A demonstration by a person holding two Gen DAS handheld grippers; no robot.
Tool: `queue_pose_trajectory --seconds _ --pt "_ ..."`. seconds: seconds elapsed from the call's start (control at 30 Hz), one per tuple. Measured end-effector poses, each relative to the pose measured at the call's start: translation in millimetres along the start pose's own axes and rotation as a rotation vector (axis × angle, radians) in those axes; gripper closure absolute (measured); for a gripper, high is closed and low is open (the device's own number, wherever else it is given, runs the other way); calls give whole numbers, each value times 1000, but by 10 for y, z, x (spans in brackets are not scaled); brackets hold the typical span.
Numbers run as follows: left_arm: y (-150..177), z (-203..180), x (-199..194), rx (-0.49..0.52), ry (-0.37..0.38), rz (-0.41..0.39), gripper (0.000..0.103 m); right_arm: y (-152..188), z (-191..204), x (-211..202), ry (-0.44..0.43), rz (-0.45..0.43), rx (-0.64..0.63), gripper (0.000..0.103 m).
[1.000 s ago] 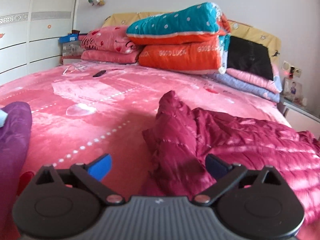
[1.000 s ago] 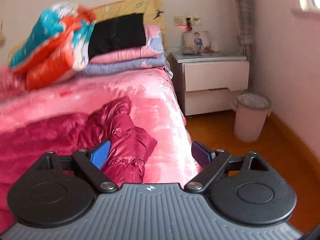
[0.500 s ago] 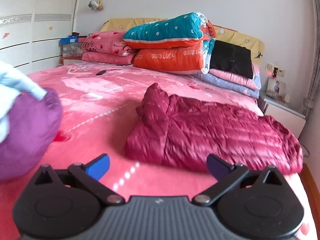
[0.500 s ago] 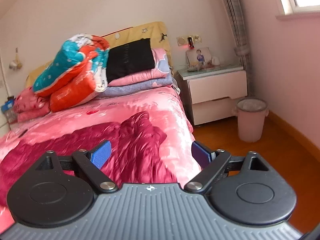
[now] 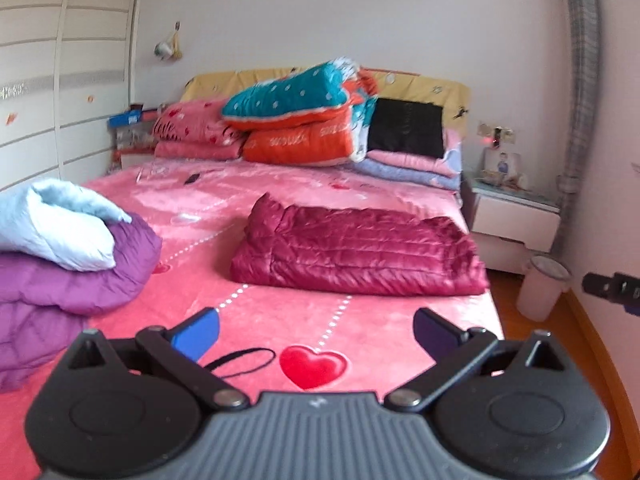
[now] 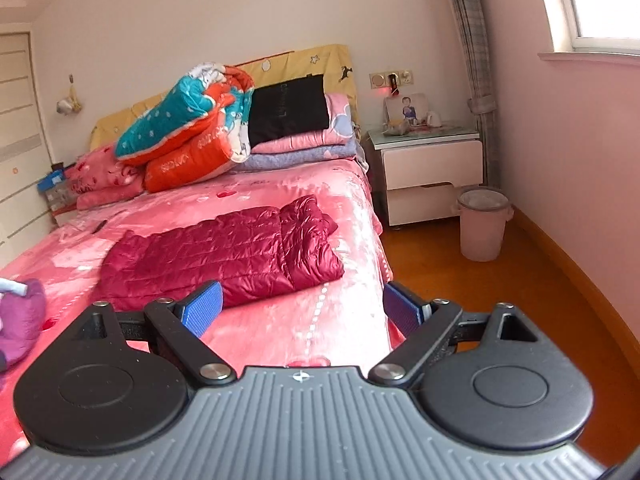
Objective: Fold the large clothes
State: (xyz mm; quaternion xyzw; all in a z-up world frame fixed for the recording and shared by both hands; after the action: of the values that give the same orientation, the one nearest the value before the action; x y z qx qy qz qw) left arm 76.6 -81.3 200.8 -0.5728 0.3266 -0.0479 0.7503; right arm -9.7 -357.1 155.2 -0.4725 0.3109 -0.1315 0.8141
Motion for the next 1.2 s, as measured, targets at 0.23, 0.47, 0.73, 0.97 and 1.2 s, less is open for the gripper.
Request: queue_pose_trajectory --seconds 0.23,0.47,0.73,0.97,1.2 --pt "45 -227 -701 4 -20 -12 1 -6 -109 -943 -12 -60 -27 0" --pt "64 -292 -1203 30 -101 -50 1 4 -21 -1480 -62 -111 -127 0" --pt "142 -148 -1463 15 -173 -47 1 -101 97 -1590 -100 -141 -137 0" --pt "178 -175 -1576 34 -202 -50 1 -94 113 -1660 -85 -167 -151 0" --pt "179 -225 -1641 36 -190 -69 1 -37 103 -1636 -73 -152 -162 0"
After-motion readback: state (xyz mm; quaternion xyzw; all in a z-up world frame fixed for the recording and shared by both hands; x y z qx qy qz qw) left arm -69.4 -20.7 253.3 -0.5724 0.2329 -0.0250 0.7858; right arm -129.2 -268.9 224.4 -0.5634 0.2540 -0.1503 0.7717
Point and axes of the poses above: each gripper's, at about its wrist camera, not at the fingertips, and x roughly the way its jaws point, z to its left, y to its underside, the point moved 9 cm from there along x, roughly the way its jaws point, and after that the axes turned 11 degrees about x, right-handed, at the moved point
